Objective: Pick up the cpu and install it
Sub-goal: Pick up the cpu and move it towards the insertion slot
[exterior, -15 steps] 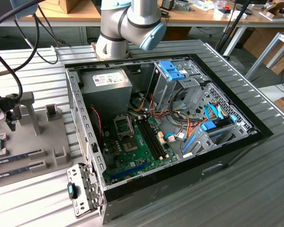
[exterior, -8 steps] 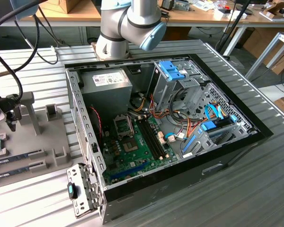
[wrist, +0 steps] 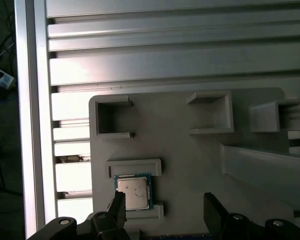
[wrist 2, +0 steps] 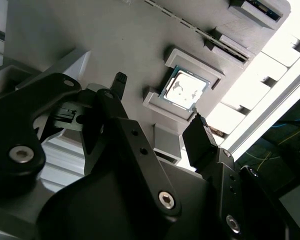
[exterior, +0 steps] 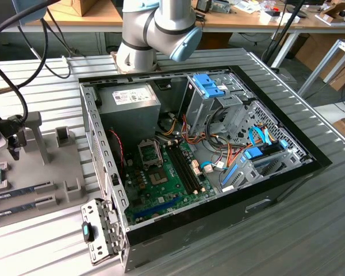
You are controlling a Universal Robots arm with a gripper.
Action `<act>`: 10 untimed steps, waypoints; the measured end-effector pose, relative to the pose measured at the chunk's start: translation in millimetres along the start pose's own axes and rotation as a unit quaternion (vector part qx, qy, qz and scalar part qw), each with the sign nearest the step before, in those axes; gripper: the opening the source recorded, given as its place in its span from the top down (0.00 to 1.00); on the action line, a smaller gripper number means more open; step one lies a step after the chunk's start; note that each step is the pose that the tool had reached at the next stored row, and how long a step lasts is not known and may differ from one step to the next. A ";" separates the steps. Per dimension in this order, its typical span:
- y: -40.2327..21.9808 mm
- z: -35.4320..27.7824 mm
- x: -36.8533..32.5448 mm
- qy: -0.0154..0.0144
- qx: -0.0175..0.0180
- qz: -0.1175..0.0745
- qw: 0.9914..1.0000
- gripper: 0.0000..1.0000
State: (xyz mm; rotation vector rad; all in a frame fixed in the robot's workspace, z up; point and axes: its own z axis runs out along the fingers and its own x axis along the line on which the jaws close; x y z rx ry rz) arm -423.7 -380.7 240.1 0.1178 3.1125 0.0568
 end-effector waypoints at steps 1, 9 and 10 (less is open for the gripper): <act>0.0 0.2 0.0 0.000 0.000 0.000 1.000 0.28; -0.1 2.8 0.1 0.000 0.000 0.000 1.000 0.28; -0.1 2.9 0.1 0.000 0.000 0.000 1.000 0.28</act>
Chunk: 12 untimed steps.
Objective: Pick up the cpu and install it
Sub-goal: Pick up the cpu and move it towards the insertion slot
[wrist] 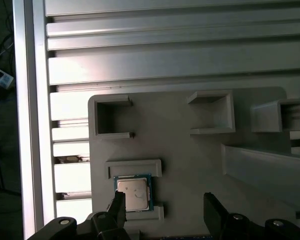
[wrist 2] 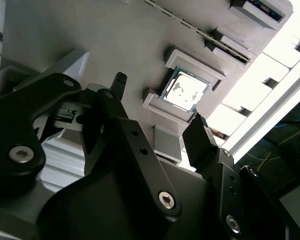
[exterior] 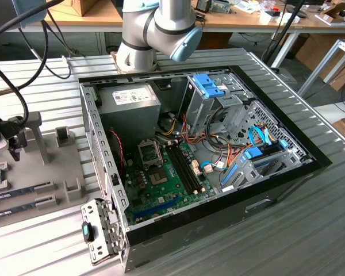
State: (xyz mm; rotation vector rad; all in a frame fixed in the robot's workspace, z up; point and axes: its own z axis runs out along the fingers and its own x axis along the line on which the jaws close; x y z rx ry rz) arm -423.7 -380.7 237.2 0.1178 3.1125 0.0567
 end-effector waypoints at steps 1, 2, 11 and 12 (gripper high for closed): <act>0.0 0.2 0.0 0.000 0.000 0.000 1.000 0.28; 0.0 0.4 0.0 0.000 0.000 0.000 1.000 0.28; -0.2 4.1 0.1 0.000 0.000 0.000 1.000 0.28; -0.3 4.2 0.1 0.000 0.000 0.000 1.000 0.28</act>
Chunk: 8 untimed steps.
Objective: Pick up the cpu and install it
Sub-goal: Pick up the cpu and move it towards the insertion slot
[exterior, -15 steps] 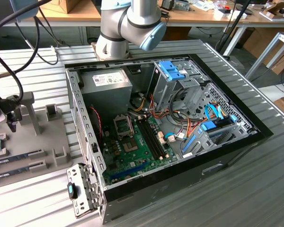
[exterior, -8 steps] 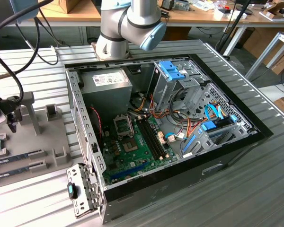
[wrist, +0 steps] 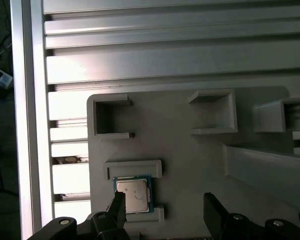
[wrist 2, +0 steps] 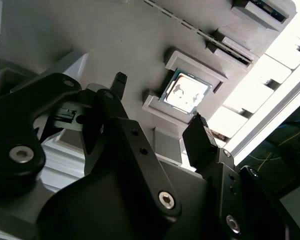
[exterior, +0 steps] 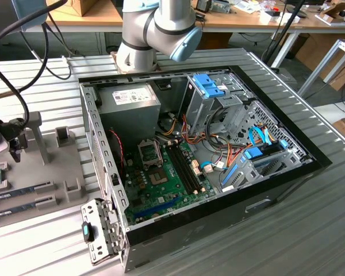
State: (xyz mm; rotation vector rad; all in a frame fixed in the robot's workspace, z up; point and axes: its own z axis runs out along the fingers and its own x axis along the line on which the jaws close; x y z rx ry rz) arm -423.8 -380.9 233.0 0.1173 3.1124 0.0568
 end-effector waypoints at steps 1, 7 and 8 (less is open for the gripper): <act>-0.2 -0.1 0.0 0.000 0.000 0.000 1.000 0.28; -0.7 0.0 1.7 0.000 0.000 0.000 1.000 0.28; -0.8 0.0 2.7 0.000 0.000 0.000 1.000 0.28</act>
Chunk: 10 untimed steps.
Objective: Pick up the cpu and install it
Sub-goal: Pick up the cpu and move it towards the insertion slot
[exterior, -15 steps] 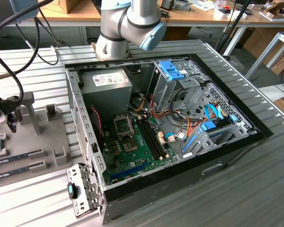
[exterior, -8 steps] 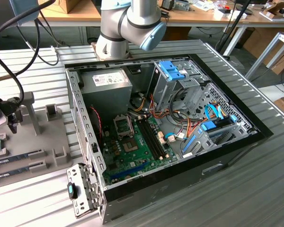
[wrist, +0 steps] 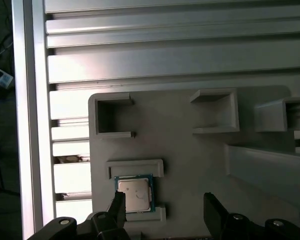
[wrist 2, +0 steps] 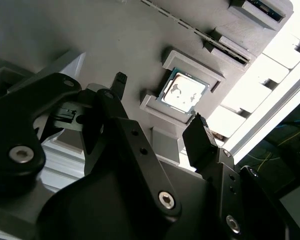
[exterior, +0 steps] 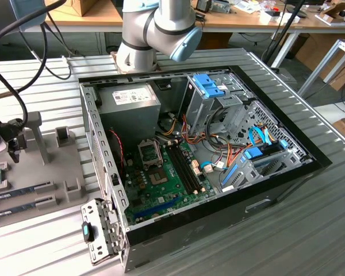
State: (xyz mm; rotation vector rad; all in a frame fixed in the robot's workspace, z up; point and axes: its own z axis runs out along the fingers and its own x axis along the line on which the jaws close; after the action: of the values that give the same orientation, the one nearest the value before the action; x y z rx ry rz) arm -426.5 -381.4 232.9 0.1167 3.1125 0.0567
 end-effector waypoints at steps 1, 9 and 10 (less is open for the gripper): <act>-0.1 0.1 0.5 0.000 0.000 0.000 1.000 0.28; -0.2 1.2 2.5 0.000 0.000 0.000 1.000 0.28; -0.2 1.4 2.6 0.000 0.000 0.000 1.000 0.28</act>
State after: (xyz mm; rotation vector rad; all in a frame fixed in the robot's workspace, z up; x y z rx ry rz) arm -429.1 -381.4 231.4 0.1167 3.1126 0.0568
